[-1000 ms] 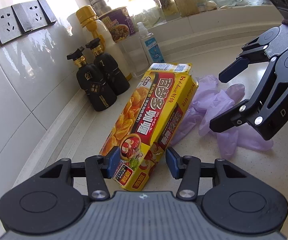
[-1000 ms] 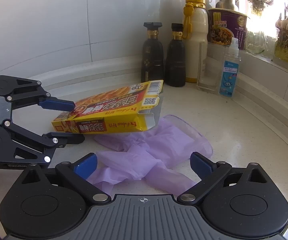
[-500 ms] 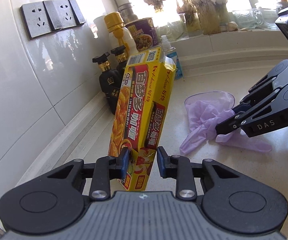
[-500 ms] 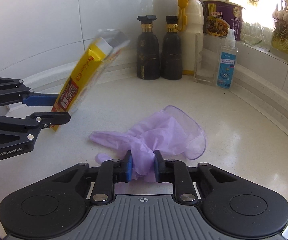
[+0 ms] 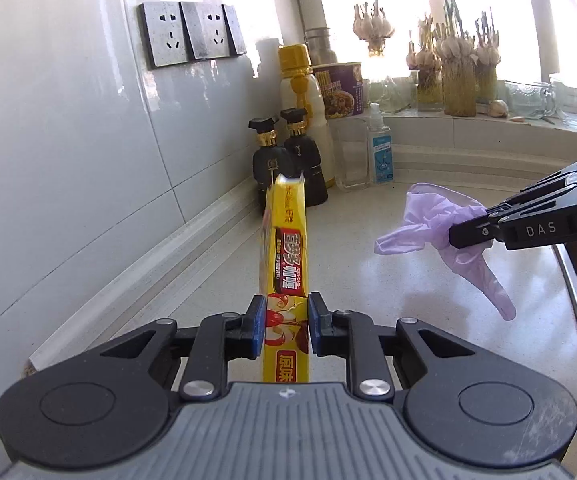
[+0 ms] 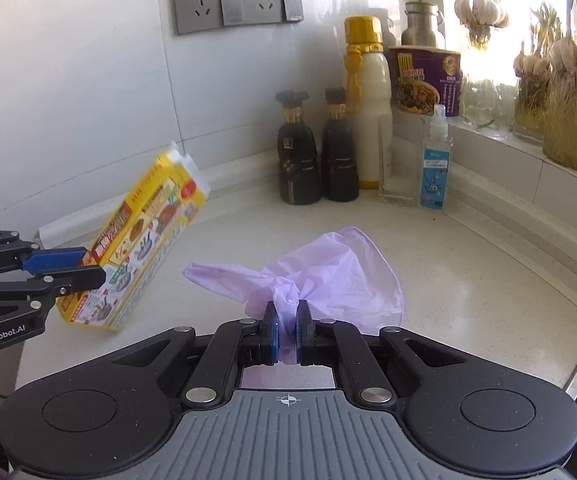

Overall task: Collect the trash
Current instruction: 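Lift the yellow box and purple glove with both tools and carry them to the wastebasket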

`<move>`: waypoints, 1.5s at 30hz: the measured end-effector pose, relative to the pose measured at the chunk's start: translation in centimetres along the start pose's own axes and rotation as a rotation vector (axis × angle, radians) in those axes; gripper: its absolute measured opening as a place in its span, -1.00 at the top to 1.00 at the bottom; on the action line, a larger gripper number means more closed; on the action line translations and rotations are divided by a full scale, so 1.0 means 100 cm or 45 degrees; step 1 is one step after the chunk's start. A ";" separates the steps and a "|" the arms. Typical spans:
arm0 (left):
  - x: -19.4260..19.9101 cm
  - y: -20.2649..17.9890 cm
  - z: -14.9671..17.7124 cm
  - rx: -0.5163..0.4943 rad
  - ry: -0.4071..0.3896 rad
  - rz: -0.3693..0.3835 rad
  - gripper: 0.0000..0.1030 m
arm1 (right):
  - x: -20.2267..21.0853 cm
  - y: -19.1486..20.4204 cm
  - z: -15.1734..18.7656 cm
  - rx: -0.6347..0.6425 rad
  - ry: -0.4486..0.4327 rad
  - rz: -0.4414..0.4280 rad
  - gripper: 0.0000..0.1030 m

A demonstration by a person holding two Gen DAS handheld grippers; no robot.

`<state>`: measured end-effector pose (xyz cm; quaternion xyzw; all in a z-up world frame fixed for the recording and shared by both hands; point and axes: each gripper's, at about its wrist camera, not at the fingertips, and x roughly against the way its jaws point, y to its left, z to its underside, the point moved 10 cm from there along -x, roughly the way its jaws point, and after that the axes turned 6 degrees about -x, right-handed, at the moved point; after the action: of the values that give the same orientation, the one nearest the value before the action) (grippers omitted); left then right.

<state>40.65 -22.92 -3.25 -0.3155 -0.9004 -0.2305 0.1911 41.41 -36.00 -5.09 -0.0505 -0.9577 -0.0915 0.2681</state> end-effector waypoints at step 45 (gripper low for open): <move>0.210 0.061 0.177 0.547 0.125 -0.290 0.62 | 0.098 0.313 0.114 0.126 0.154 -0.558 0.88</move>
<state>25.87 0.94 -5.69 -0.1526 -0.9482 -0.0689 0.2701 31.86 -2.56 -4.86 0.1774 -0.9313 -0.1034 0.3010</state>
